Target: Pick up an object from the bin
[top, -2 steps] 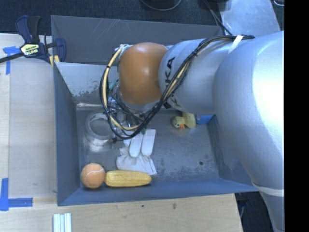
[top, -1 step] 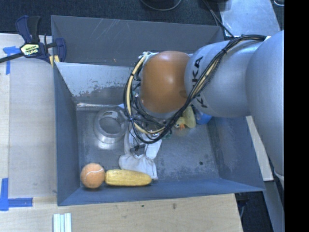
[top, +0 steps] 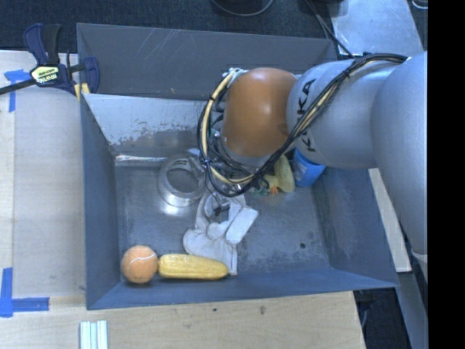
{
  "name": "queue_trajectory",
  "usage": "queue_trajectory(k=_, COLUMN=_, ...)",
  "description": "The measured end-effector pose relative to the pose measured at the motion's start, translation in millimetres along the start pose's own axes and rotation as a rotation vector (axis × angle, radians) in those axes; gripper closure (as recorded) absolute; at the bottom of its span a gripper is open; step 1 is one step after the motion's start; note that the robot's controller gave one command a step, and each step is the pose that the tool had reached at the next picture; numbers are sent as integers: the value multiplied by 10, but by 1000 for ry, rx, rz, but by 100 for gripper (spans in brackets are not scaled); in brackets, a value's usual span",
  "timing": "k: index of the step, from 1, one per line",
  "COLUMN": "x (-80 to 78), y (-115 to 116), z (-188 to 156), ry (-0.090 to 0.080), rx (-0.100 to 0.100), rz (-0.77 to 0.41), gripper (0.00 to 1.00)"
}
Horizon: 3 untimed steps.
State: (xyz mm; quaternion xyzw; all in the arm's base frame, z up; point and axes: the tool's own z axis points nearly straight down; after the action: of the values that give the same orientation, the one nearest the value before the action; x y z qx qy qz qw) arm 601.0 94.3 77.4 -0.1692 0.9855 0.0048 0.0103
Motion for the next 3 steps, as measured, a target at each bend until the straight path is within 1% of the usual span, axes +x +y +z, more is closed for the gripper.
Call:
queue_trajectory(k=1, x=514, y=351, z=42, ry=-10, rx=3, rz=-315, gripper=100)
queue_trajectory(k=3, x=513, y=350, z=34, ry=-11, rx=3, rz=-314, gripper=100)
